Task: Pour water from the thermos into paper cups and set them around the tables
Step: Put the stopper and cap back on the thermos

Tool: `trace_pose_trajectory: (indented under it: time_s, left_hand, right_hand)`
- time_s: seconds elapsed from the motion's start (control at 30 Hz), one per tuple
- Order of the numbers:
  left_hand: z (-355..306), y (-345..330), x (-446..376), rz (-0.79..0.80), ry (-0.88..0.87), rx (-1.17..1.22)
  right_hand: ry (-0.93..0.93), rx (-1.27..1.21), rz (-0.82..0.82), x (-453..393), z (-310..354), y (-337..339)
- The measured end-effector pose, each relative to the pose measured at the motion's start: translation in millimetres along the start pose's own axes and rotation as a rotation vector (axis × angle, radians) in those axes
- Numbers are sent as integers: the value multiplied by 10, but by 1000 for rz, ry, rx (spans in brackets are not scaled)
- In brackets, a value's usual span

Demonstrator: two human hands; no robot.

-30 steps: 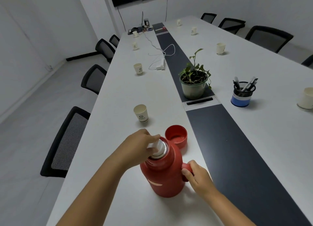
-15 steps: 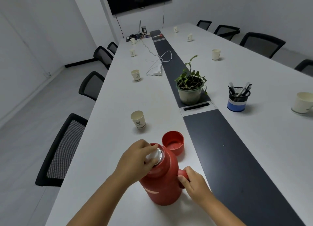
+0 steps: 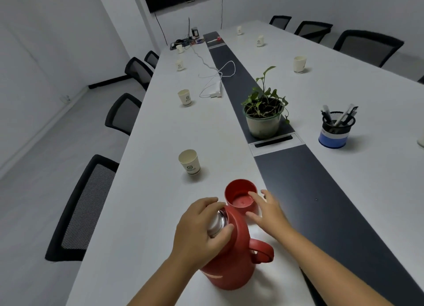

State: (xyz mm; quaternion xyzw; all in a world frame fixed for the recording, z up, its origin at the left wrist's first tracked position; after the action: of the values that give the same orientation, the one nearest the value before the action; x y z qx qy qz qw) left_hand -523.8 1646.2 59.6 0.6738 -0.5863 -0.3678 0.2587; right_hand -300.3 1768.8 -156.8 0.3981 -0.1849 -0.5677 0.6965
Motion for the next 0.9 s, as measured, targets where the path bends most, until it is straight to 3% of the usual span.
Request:
trace_pose_trajectory:
  time_s: [0.13,0.37,0.57,0.7,0.8,0.9]
  left_hand:
    - [-41,11,21,-26,-14,-1]
    - [-29,-47,-14,2,-1,-12]
    - [-135,-32,24,19,72,-63]
    - [-626,220,349,91,9,281]
    - [-702,331,465,204,109,592]
    - [-561,459,496,151,239,876]
  right_hand:
    - [-14,37,82,-221,15,-123]
    - [47,-184,-221,210,357,1024]
    - [154,-414,-352,786,1008,2014]
    - [277,-553,-315,989,1657,2136]
    - [357,-615,-262,980,2160,2104]
    - [351,-643,-228,943,2437,2021]
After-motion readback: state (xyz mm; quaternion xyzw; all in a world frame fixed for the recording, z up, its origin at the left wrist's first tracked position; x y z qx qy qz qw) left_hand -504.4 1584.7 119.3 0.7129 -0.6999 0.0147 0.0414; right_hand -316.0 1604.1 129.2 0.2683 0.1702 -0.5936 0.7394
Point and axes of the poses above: each hand's wrist, its own x-axis away from the middle knuckle, its own y-axis out of the back of the hand, z = x × y, the point moved 8 cm from there along -x, towards the middle knuckle, and after that the axes turned 15 degrees about y, right-handed, at the moved point
